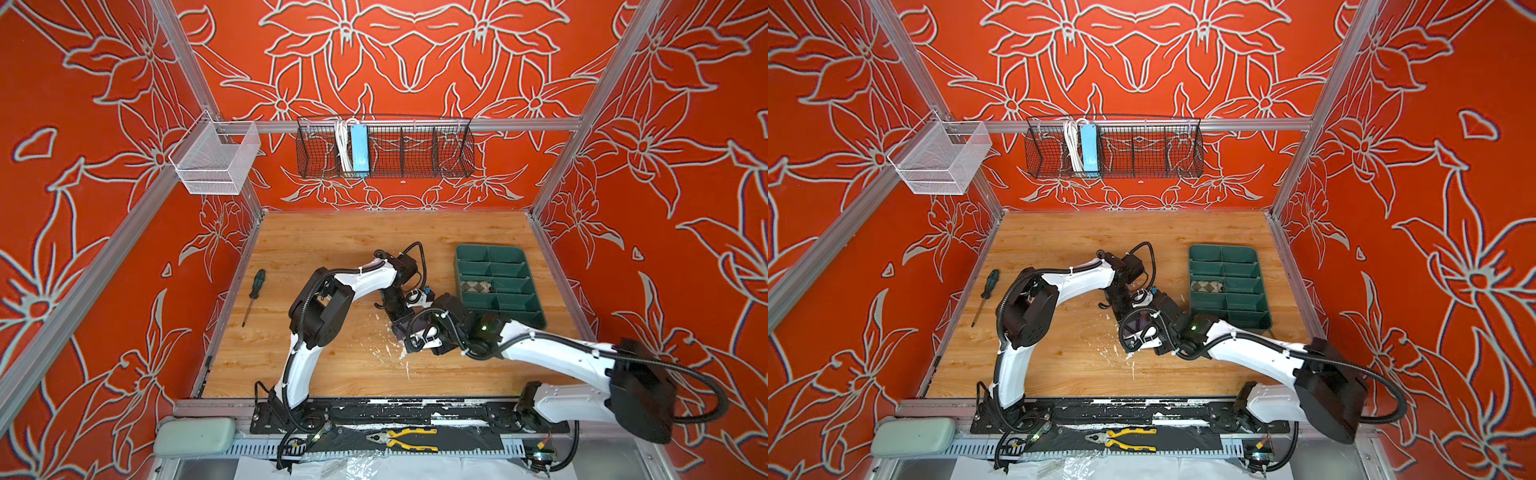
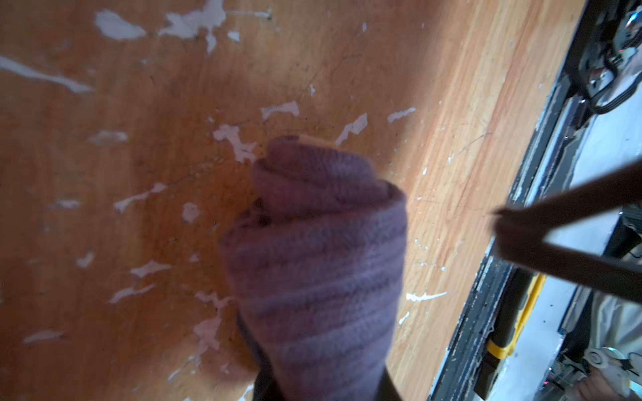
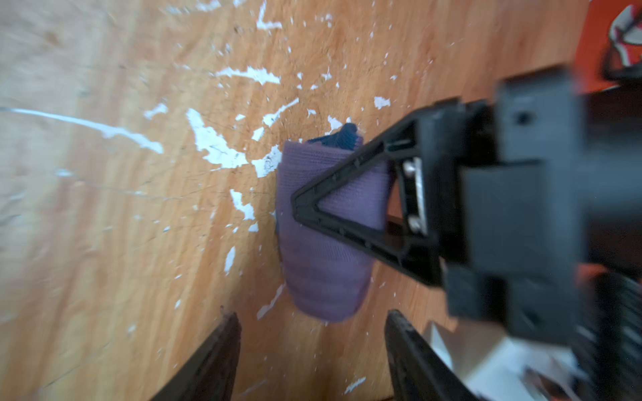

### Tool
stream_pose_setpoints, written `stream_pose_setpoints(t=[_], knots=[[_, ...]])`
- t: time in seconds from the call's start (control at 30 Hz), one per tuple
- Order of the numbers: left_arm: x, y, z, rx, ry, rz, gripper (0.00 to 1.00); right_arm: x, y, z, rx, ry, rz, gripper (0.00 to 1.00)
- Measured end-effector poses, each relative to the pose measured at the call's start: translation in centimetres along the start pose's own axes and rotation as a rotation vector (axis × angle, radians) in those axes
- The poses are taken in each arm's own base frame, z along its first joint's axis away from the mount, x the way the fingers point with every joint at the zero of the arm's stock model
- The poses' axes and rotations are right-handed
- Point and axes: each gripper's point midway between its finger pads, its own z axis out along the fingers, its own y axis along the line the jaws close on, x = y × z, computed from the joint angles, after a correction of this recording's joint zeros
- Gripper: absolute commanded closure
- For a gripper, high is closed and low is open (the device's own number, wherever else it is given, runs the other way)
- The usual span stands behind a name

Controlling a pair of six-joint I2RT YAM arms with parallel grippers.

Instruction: Roll the socks

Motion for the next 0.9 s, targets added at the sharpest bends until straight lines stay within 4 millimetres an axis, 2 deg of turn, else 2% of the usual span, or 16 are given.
stream_pose_setpoints(t=[0.2, 0.3, 0.47, 0.7, 0.77, 0.9], knots=[[0.1, 0.0, 0.0, 0.021, 0.0, -0.015, 1.0, 0.4, 0.2, 3.0, -0.012, 0.029, 0.002, 0.33], [0.3, 0.0, 0.0, 0.029, 0.003, -0.021, 1.0, 0.9, 0.2, 4.5, -0.01, 0.051, 0.029, 0.37], [0.7, 0.0, -0.1, 0.036, 0.019, -0.036, 1.0, 0.8, -0.5, 6.1, 0.002, 0.058, 0.076, 0.62], [0.9, 0.0, -0.1, 0.036, 0.026, -0.048, 1.0, 0.6, -0.2, 6.3, -0.039, 0.061, 0.103, 0.97], [0.9, 0.0, -0.2, 0.03, 0.026, -0.049, 0.83, 0.5, -0.1, 6.2, -0.057, 0.062, 0.107, 1.0], [1.1, 0.0, -0.5, -0.005, 0.009, -0.041, 0.61, 0.2, 0.5, 5.6, -0.109, 0.058, 0.103, 1.0]])
